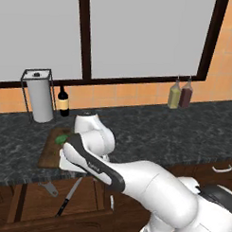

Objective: Place the appropriate cutting tool for cutting the broccoli skin on the cutting board.

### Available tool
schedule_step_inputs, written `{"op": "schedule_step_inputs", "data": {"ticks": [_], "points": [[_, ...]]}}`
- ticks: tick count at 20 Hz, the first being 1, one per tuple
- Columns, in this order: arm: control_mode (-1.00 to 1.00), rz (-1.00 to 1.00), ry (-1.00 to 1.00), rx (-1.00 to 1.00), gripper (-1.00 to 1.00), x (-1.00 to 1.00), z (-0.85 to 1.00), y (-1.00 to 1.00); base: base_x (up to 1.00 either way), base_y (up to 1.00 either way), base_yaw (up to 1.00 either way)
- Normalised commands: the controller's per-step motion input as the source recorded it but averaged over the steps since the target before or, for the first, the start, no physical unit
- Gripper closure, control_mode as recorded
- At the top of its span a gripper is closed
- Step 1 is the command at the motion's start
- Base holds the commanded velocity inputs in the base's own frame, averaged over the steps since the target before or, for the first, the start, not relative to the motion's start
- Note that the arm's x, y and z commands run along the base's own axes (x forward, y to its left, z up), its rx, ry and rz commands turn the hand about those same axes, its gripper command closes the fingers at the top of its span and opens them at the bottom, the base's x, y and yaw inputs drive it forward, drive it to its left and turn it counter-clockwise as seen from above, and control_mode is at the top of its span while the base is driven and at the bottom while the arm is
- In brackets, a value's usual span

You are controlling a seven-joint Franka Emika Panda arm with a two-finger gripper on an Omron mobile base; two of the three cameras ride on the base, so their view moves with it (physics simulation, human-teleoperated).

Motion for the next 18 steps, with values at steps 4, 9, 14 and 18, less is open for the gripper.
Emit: {"op": "schedule_step_inputs", "data": {"ticks": [4,9,14,18], "points": [[-1.0,-0.15,0.0,0.0,-1.0,-0.3,-0.38,0.46,0.0,0.0,0.0],[-1.0,-0.07,0.0,0.0,-1.0,-0.05,-0.42,0.18,0.0,0.0,0.0],[-1.0,-0.01,0.0,0.0,-1.0,-0.01,-0.49,0.01,0.0,0.0,0.0],[-1.0,0.03,0.0,0.0,-1.0,0.0,-0.49,0.0,0.0,0.0,0.0]]}}
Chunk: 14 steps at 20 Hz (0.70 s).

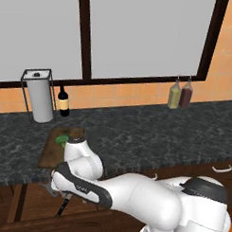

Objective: Place the appropriate cutting tool for cutting the broccoli skin on the cutting board.

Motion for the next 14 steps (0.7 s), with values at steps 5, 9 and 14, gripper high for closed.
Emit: {"op": "schedule_step_inputs", "data": {"ticks": [5,9,14], "points": [[-1.0,0.15,0.02,0.0,-1.0,0.0,-0.43,0.2,0.0,0.0,0.0],[-1.0,0.21,0.03,0.0,-1.0,0.0,-0.34,0.38,0.0,0.0,0.0],[-1.0,0.12,0.04,0.0,-1.0,-0.39,-0.13,0.36,0.0,0.0,0.0]]}}
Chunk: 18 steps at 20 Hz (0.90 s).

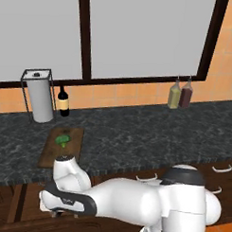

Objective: Place the appropriate cutting tool for cutting the broccoli skin on the cutting board.

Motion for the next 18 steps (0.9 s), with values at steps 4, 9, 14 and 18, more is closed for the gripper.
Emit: {"op": "schedule_step_inputs", "data": {"ticks": [4,9,14,18], "points": [[-1.0,0.0,0.06,0.0,-1.0,-0.98,-0.1,0.07,0.0,0.0,0.0],[-1.0,0.0,-0.01,0.0,-1.0,-0.94,0.05,-0.01,0.0,0.0,0.0],[-1.0,0.0,-0.06,-0.02,-1.0,0.35,0.99,-0.26,0.0,0.0,0.0],[-1.0,0.0,-0.01,0.0,-1.0,0.65,0.5,-0.29,0.0,0.0,0.0]]}}
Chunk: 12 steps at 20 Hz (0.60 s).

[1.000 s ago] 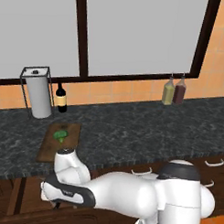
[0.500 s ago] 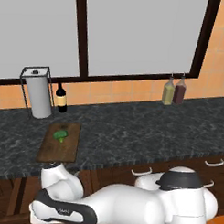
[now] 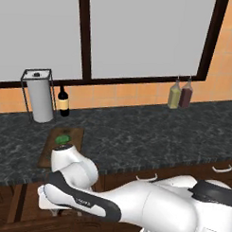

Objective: Place the appropriate cutting tool for cutting the broccoli skin on the cutting board.

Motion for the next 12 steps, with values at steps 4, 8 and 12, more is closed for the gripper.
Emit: {"op": "schedule_step_inputs", "data": {"ticks": [4,8,12], "points": [[-1.0,0.01,0.0,0.0,-1.0,0.51,-0.01,-0.03,0.0,0.0,0.0],[-1.0,0.04,0.0,0.0,-1.0,0.39,-0.16,0.0,0.0,0.0,0.0],[-1.0,0.05,0.0,0.0,-1.0,0.36,-0.24,0.0,0.0,0.0,0.0]]}}
